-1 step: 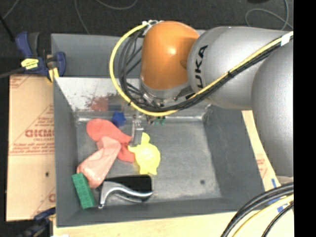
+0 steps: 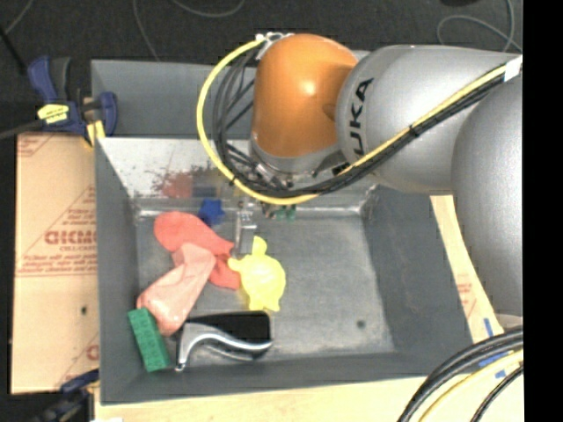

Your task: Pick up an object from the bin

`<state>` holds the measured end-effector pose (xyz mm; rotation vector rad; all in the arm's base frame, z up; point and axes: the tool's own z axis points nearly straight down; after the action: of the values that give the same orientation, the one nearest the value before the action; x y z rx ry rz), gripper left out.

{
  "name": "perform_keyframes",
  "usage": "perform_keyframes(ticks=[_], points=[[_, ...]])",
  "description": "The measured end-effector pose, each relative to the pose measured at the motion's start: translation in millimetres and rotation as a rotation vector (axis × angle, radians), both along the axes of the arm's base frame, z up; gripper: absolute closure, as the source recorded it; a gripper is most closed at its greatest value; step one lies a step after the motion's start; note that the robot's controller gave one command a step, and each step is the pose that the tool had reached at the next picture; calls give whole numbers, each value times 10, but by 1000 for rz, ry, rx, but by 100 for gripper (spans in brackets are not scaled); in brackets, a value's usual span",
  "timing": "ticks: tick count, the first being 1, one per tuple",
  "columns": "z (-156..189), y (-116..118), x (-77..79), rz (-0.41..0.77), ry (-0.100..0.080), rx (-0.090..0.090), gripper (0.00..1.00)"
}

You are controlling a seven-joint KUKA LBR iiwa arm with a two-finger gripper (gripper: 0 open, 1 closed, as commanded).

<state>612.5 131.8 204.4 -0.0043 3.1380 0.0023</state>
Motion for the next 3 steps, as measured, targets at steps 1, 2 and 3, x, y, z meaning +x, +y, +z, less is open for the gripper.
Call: perform_keyframes(ticks=[1, 2, 3], points=[[-261, 47, -3, 43, -9, 0, 0], [-663, 250, -66, 224, -1, -2, 0], [-1111, 356, 105, 386, -15, -3, 0]])
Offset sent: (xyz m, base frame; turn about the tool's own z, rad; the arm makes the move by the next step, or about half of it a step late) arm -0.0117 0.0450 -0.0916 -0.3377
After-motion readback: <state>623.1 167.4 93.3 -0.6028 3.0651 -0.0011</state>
